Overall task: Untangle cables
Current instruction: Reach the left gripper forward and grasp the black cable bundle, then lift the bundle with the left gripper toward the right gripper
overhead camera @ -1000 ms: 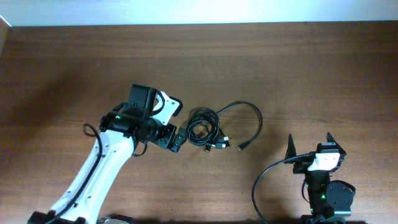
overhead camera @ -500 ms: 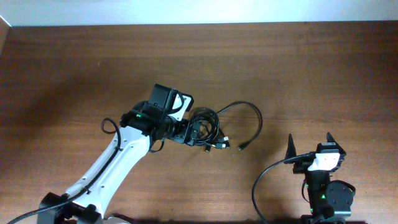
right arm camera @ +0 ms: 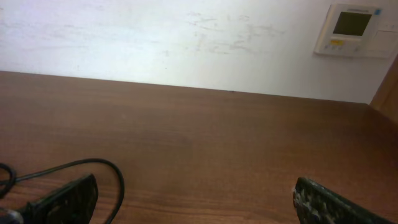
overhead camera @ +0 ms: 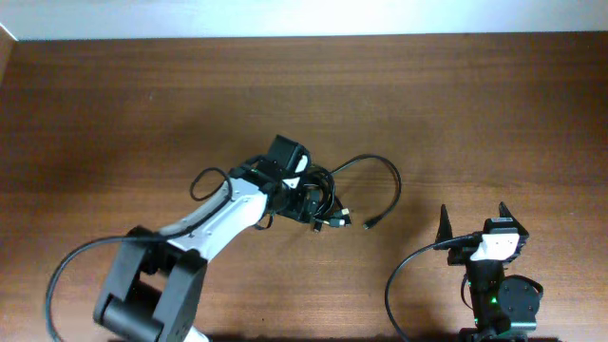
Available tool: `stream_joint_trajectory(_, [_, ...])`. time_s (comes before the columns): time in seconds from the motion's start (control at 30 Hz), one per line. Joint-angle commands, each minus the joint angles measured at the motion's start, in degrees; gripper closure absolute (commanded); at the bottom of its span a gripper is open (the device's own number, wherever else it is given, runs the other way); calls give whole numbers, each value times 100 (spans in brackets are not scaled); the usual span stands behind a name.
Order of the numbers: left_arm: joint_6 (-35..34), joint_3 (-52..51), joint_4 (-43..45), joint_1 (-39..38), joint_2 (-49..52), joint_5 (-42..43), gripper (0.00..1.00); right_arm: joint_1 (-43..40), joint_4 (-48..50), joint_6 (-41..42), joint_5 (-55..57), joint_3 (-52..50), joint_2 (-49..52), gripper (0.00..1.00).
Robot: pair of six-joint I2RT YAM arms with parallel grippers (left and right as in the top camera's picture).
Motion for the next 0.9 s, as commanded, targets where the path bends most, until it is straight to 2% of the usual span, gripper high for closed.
stream_joint_trajectory(0.0, [-313, 79, 153, -15, 144, -492, 5, 42, -28, 66, 50, -31, -48, 1])
stream_joint_trajectory(0.13, [-308, 76, 315, -15, 146, -509, 9, 42, -28, 66, 50, -31, -48, 1])
stream_joint_trajectory(0.23, [-310, 76, 317, -15, 151, -566, 22, 42, -28, 68, 50, -31, -48, 1])
stream_joint_trajectory(0.3, [-308, 76, 326, -15, 151, -577, 25, 42, -28, 66, 50, -31, -48, 1])
stream_joint_trajectory(0.4, [-308, 76, 330, -15, 151, -595, 50, 42, -31, 66, 50, -31, -48, 1])
stream_joint_trajectory(0.63, [-306, 55, 374, -15, 151, -595, 68, 42, -28, 66, 50, -31, -48, 1])
stream_joint_trajectory(0.8, [-306, 50, 518, -15, 197, -592, 72, 42, -31, 68, 50, -31, -48, 1])
stream_joint_trajectory(0.83, [-306, 50, 551, -15, 249, -592, 76, 42, -31, 68, 50, -31, -48, 1])
stream_joint_trajectory(0.87, [-308, 50, 592, -15, 323, -590, 77, 42, -28, 68, 50, -31, -48, 1])
